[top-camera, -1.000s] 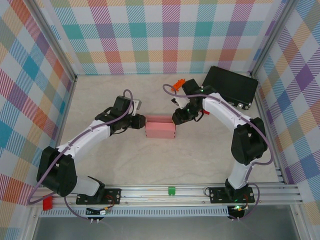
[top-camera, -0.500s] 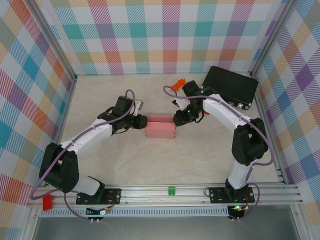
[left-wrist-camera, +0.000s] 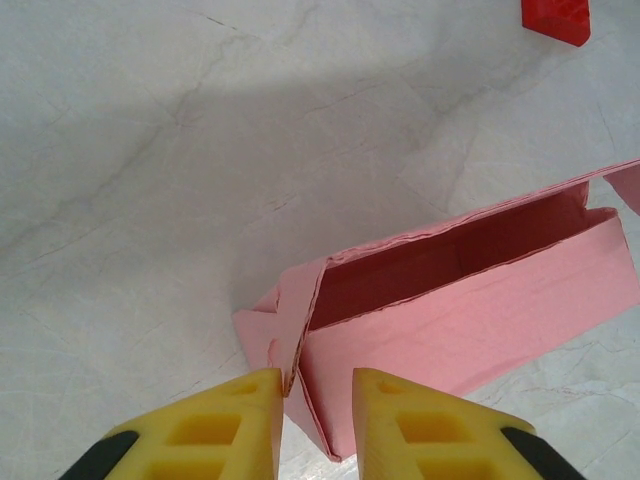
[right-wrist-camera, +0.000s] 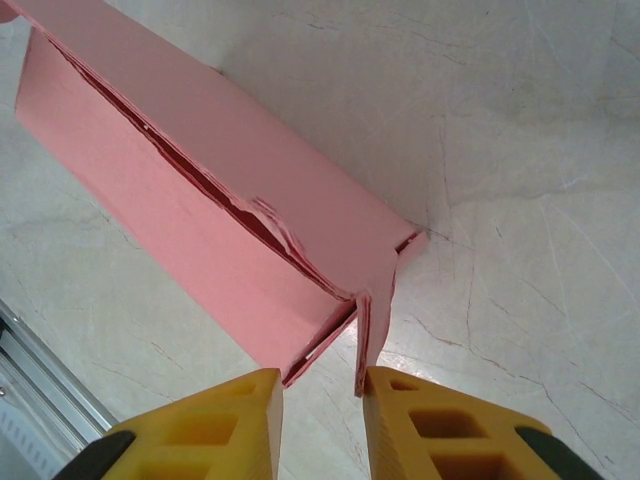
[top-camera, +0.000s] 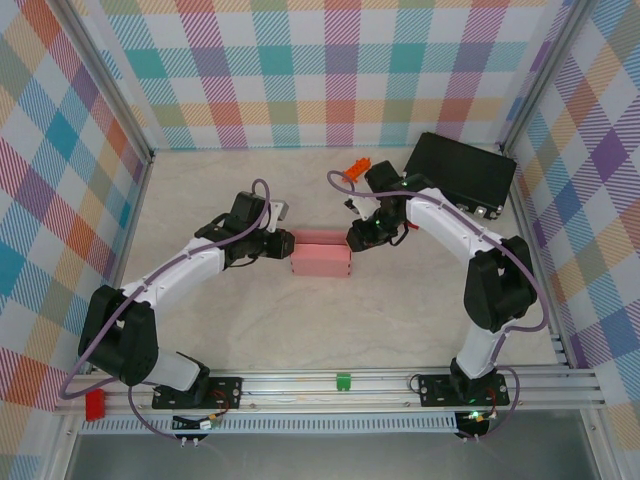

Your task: Fold the paper box

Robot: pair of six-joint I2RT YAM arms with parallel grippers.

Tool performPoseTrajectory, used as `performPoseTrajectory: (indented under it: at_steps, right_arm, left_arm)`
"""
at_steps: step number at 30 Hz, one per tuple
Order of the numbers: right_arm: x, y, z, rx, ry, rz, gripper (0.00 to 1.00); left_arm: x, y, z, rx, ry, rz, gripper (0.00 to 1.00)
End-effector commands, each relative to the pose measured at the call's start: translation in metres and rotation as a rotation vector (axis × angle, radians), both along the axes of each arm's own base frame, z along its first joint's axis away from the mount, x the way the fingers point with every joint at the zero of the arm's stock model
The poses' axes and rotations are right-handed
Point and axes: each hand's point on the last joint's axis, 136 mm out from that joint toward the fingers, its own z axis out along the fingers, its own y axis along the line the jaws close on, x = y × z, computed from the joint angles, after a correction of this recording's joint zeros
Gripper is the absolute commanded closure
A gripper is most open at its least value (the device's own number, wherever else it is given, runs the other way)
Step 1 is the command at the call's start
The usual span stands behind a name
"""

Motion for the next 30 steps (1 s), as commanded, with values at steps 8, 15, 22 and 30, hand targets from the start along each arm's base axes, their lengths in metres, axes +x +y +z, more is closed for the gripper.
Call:
performPoseTrajectory:
  at_steps: [8, 15, 22, 30]
  right_arm:
    - [-0.007, 0.007, 0.008, 0.045, 0.019, 0.008, 0.74]
    - [-0.007, 0.008, 0.007, 0.049, 0.026, 0.007, 0.76]
    - [-0.008, 0.008, 0.004, 0.045, 0.038, 0.008, 0.78]
    - [-0.01, 0.009, 0.0, 0.043, 0.054, 0.008, 0.8]
  left_arm:
    - [-0.005, -0.007, -0.004, -0.028, 0.02, -0.029, 0.81]
    - [-0.007, -0.005, -0.007, -0.021, 0.029, -0.026, 0.85]
    - [-0.008, -0.005, -0.01, -0.015, 0.039, -0.025, 0.9]
    - [-0.009, -0.004, -0.015, -0.013, 0.05, -0.026, 0.91]
